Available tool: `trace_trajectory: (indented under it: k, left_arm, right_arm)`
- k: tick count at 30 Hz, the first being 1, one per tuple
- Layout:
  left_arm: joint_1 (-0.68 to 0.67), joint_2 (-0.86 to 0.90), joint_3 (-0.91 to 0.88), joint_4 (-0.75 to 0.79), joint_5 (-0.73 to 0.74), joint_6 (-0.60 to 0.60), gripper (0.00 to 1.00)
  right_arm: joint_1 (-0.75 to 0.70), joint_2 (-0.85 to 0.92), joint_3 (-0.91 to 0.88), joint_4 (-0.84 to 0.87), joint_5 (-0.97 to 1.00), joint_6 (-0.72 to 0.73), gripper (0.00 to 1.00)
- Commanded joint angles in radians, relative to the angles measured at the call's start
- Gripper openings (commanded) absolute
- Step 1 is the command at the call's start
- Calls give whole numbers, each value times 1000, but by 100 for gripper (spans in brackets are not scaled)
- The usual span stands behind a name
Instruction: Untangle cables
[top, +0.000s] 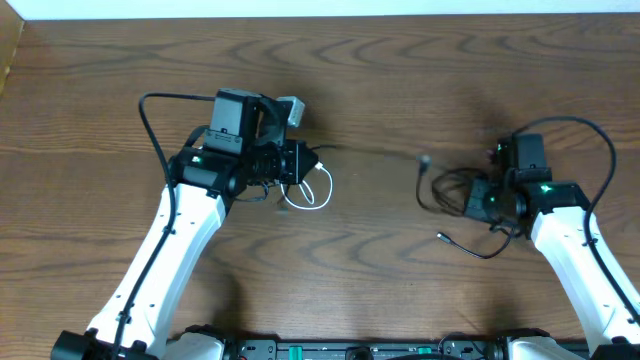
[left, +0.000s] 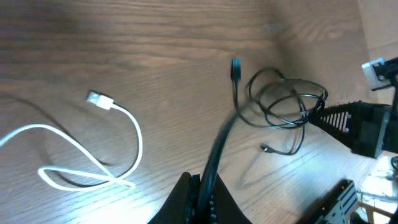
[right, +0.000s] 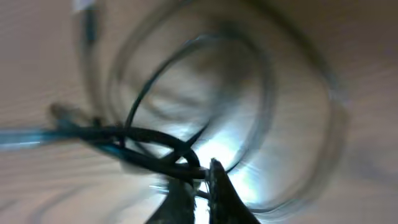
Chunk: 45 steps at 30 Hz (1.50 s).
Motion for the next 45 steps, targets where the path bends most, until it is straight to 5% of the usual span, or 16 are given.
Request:
trace_trajectory:
  k: [1,4,8,11,19,30,34,45]
  left_arm:
    - [18,-10,5,-2,-22,3,7]
    - [18,-10,5,0,-21,3,9]
    - [18,-10,5,-1,-21,3,44]
    - [15,-10,5,-3,-21,3,51]
    - [-42,-2,5,-4,-21,4,53]
    - [-217,111,5,16,-21,7,52]
    - [-317,179,5,81,-21,6,52]
    - [-465,347,5,240,-66,6,53]
  right_arm:
    - [-4,1,-1,48,-554,-336,2]
    - [-4,1,-1,85,-790,-407,4]
    - [-4,1,-1,94,-791,-406,9]
    - [-4,1,-1,93,-743,-404,17]
    - [-4,1,-1,62,-232,-125,24]
    - [-4,1,-1,29,-120,-29,24]
    - [-4,1,-1,-40,58,151,24]
    - [-8,1,-1,-97,120,228,24]
